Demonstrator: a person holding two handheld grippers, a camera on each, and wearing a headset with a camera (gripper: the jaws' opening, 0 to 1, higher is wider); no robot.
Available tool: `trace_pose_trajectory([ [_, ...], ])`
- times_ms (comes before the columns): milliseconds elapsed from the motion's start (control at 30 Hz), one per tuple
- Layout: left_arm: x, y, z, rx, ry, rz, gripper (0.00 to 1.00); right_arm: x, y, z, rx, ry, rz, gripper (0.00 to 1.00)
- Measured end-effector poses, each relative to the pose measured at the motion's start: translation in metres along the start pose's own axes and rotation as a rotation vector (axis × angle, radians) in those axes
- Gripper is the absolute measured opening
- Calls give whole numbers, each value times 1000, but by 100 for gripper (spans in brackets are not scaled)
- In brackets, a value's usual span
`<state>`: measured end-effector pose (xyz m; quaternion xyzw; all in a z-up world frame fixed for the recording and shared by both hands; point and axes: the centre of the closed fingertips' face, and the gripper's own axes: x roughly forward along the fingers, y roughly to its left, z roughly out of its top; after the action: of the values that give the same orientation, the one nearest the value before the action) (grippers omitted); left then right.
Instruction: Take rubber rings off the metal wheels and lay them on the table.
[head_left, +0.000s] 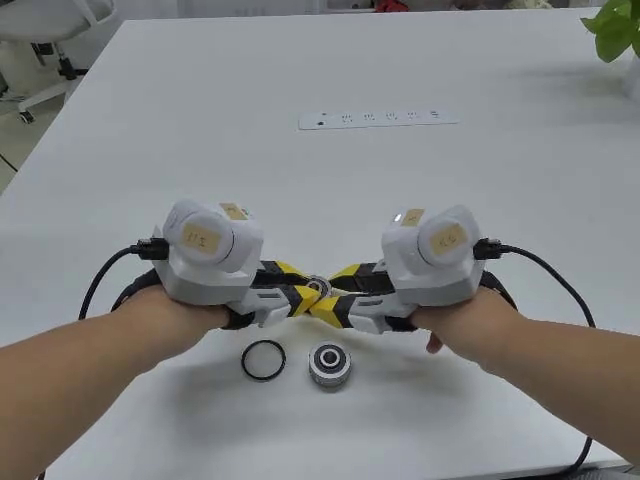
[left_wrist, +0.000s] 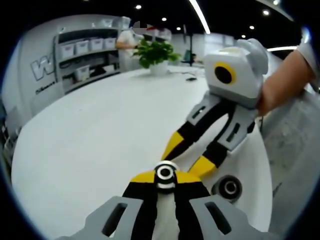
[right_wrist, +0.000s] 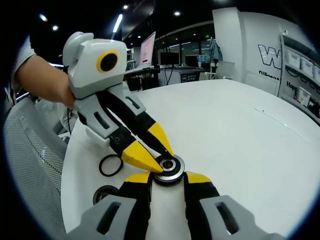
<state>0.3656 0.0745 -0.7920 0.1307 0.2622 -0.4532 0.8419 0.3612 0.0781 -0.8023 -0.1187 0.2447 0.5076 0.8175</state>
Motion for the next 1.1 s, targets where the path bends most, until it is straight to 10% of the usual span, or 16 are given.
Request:
trace_pose_trajectory([
  [400, 1, 1, 0, -5, -2, 14, 11, -1, -5, -13, 76, 82, -80, 18],
  [1100, 0, -2, 1, -11, -10, 21, 11, -6, -6, -9, 39, 46, -21, 0],
])
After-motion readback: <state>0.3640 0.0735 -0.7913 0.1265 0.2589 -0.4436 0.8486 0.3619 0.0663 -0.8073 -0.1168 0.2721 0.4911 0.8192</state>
